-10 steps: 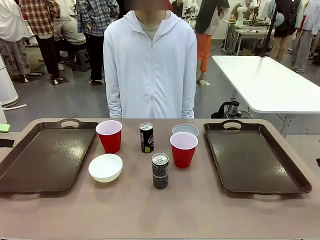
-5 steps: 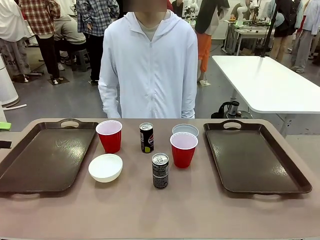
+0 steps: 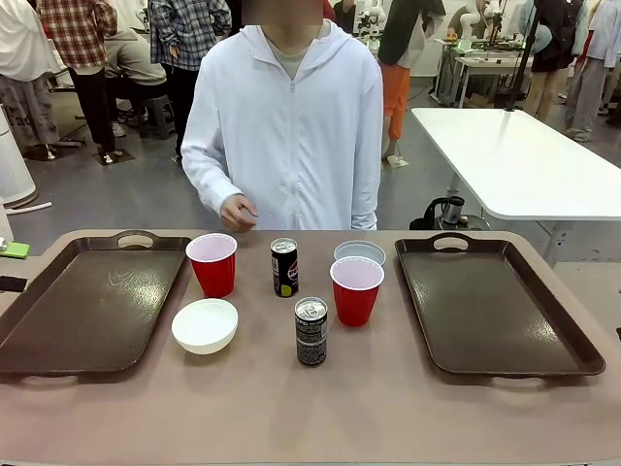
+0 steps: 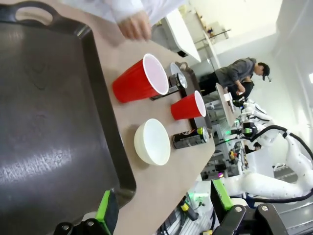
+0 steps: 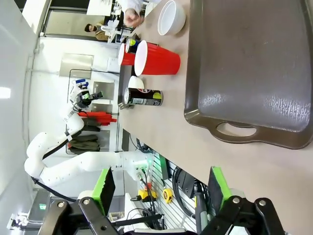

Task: Prepare tableware on both trays.
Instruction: Pick up a Picnic Bowl from the table and place it on a Handle tray.

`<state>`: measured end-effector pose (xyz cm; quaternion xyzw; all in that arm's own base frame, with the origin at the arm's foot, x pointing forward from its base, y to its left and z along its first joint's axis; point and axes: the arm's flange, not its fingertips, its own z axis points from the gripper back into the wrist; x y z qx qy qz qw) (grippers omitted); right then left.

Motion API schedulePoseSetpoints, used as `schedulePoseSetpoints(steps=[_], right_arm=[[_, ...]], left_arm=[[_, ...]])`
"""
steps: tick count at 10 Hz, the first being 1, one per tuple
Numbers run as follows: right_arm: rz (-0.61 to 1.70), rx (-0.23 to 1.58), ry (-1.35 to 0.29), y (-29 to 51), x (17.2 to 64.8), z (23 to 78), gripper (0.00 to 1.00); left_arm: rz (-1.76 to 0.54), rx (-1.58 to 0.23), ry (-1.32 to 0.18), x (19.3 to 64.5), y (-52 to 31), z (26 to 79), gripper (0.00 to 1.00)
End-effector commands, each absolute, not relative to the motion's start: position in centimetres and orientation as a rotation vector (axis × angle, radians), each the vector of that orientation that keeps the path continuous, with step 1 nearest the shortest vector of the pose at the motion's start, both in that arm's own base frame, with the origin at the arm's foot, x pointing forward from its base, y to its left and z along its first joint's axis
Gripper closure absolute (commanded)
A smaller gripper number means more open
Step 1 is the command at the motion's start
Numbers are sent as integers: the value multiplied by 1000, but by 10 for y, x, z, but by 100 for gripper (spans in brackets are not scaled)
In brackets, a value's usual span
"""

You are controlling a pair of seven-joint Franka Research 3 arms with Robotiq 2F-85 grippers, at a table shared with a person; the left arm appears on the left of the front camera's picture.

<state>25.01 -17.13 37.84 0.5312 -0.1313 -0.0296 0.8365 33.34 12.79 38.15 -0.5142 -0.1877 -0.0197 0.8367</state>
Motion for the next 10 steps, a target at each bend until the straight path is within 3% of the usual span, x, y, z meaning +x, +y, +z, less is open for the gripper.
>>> schedulePoseSetpoints(steps=[1,10], right_arm=[[-73,1136,-282,-174,249,377,0],[-73,1136,-282,-174,249,377,0]], left_arm=[[-22,-1111,-416,333,131,381,0],[-22,-1111,-416,333,131,381,0]])
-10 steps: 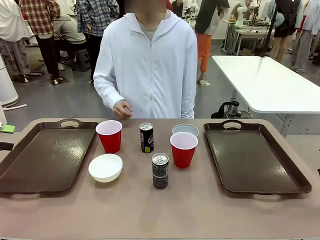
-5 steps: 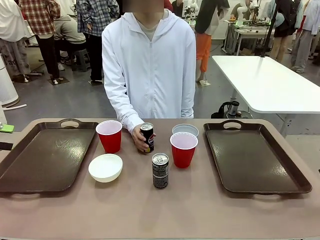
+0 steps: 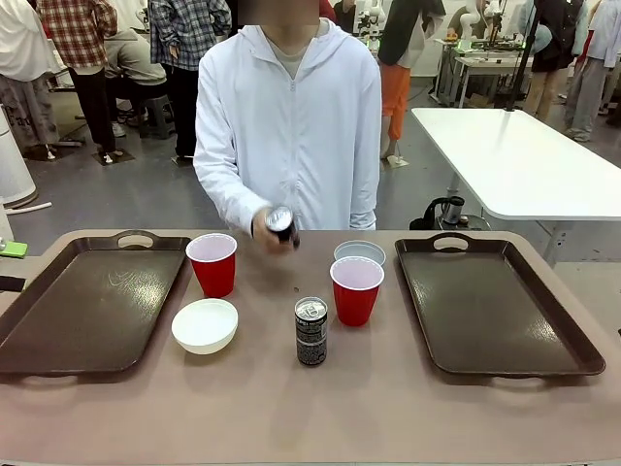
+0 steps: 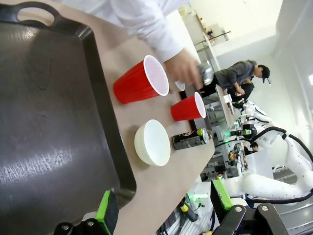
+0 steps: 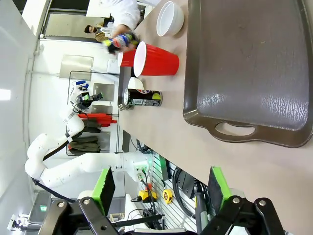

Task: Prepare tableware on both trays.
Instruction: Pick up a Picnic Bowl from the table and place it on a Handle tray.

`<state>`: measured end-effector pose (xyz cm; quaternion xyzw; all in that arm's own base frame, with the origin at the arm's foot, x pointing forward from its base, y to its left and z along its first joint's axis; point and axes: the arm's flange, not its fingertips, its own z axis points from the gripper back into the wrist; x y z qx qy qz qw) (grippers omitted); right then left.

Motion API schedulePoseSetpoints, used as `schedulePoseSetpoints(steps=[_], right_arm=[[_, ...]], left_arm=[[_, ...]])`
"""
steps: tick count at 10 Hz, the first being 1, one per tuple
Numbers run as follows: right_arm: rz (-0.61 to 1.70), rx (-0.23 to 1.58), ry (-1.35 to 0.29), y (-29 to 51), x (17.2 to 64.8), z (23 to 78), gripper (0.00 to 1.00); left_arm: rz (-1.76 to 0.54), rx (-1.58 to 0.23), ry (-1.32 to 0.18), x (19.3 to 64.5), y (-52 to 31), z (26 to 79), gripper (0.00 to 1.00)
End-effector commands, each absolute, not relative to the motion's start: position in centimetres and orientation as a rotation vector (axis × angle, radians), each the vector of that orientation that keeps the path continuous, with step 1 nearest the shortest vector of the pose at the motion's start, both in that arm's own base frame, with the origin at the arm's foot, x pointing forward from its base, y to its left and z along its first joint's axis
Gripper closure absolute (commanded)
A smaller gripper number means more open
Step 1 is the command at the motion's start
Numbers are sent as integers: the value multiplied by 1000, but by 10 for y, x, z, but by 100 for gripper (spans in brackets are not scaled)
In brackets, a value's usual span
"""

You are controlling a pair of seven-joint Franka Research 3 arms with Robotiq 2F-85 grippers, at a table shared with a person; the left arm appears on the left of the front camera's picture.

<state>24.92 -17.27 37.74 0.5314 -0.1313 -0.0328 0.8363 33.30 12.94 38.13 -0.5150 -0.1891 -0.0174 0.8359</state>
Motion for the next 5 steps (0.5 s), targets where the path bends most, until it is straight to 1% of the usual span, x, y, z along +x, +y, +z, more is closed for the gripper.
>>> schedulePoseSetpoints(steps=[1,4,5], right_arm=[[-73,1136,-282,-174,249,377,0],[-70,1125,-278,-173,249,377,0],[-9,1046,-270,-152,242,406,0]], left_arm=[[-22,-1111,-416,333,131,381,0],[-27,-1050,-402,333,115,396,0],[-45,-1085,-400,334,127,383,0]])
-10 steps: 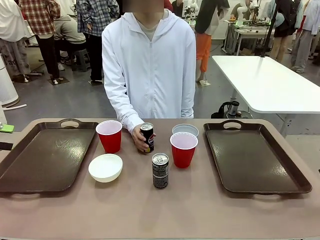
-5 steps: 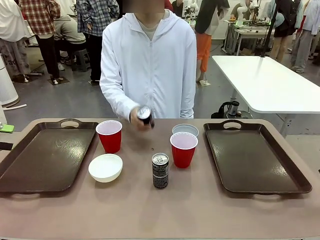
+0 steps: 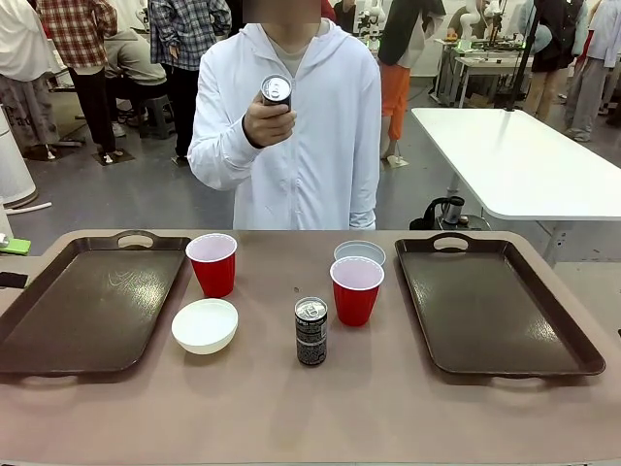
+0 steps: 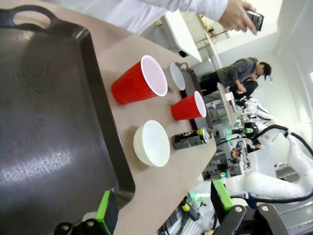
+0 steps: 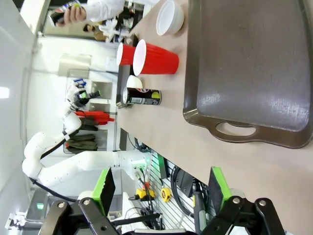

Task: Prepare tableware on both trays.
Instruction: Pick up a Picnic Bowl from the table and place it on a Handle tray.

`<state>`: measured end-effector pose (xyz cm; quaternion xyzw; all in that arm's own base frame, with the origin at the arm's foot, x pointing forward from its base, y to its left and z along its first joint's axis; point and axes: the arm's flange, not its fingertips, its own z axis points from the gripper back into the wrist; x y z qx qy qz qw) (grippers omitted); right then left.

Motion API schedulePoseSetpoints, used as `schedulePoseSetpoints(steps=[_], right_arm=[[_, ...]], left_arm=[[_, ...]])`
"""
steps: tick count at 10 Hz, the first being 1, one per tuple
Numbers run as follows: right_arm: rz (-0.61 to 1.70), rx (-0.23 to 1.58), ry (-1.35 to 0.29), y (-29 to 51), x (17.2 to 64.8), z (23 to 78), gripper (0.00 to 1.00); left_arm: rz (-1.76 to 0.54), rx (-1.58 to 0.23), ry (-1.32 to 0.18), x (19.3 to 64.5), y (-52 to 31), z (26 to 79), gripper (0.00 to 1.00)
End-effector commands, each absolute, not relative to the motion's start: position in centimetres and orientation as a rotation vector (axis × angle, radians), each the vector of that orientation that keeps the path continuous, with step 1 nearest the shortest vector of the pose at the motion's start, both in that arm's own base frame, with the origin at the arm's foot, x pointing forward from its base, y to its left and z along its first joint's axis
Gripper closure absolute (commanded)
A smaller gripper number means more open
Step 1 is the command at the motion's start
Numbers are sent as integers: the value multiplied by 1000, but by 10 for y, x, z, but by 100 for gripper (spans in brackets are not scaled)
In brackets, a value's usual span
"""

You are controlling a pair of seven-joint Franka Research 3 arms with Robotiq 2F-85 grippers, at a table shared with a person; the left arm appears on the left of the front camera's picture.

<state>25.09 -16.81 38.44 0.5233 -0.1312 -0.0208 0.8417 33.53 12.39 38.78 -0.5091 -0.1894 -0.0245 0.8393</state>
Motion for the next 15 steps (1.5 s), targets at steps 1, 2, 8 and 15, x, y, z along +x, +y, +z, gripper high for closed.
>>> schedulePoseSetpoints(steps=[1,2,8,15], right_arm=[[47,964,-270,-124,241,439,0],[90,892,-246,-93,249,465,0],[64,257,-311,121,369,467,0],[130,235,-378,146,366,461,0]], left_arm=[[-45,-1085,-400,334,127,383,0],[-45,-1085,-400,334,127,383,0],[-45,-1085,-400,334,127,383,0],[-45,-1085,-400,334,127,383,0]])
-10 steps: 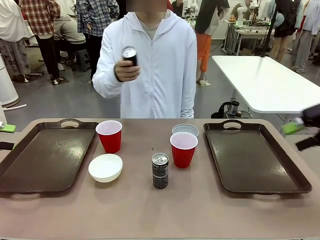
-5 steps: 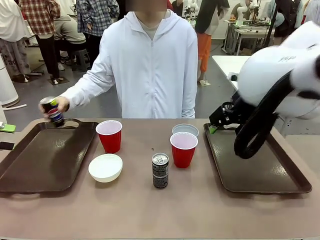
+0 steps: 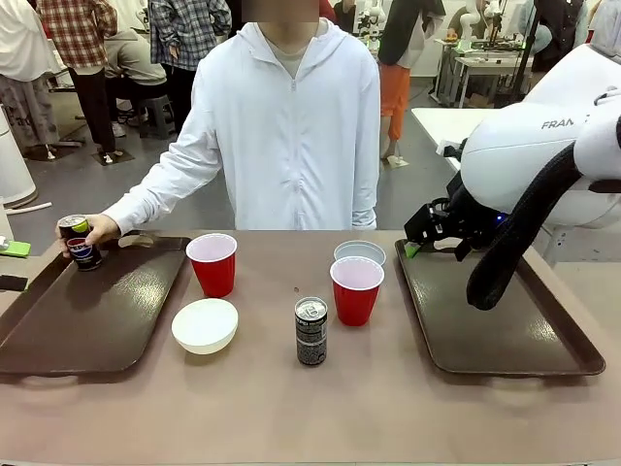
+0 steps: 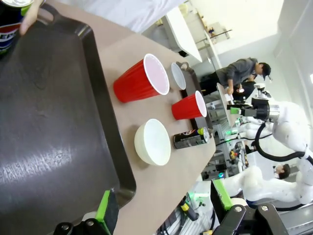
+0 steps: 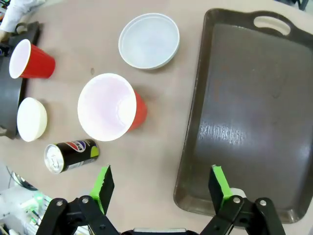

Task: Prepare tableware on both trays.
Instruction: Pick up a Picnic Bowl from the table and place it on a Handle tray.

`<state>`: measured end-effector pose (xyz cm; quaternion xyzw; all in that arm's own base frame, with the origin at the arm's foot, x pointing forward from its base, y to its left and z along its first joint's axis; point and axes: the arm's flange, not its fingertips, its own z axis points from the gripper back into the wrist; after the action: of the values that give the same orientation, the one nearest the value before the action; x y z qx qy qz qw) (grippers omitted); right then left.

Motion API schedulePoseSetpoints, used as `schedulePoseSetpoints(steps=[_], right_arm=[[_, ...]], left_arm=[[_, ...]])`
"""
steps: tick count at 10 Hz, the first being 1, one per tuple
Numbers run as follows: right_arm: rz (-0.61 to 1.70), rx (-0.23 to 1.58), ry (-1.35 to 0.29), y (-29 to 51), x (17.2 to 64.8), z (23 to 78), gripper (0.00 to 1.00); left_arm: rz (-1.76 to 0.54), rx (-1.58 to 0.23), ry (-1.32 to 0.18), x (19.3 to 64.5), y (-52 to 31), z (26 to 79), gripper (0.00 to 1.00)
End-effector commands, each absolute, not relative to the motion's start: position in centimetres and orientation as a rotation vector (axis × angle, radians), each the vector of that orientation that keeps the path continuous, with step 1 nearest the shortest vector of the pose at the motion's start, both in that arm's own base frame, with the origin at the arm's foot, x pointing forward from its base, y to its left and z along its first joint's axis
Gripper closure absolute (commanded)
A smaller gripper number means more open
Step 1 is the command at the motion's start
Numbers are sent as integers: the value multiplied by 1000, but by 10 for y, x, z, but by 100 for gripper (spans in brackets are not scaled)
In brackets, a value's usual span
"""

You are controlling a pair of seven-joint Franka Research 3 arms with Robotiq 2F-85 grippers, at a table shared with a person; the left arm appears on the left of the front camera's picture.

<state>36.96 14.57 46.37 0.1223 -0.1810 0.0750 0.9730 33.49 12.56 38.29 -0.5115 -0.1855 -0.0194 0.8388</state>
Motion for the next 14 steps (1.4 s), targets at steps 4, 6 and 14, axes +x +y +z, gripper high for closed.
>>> schedulePoseSetpoints(steps=[4,6,14], right_arm=[[129,112,-264,202,443,459,0],[112,23,-249,222,481,450,0],[-28,11,-275,217,567,411,0]], left_arm=[[-45,-1085,-400,334,127,383,0],[-45,-1085,-400,334,127,383,0],[-45,-1085,-400,334,127,383,0]])
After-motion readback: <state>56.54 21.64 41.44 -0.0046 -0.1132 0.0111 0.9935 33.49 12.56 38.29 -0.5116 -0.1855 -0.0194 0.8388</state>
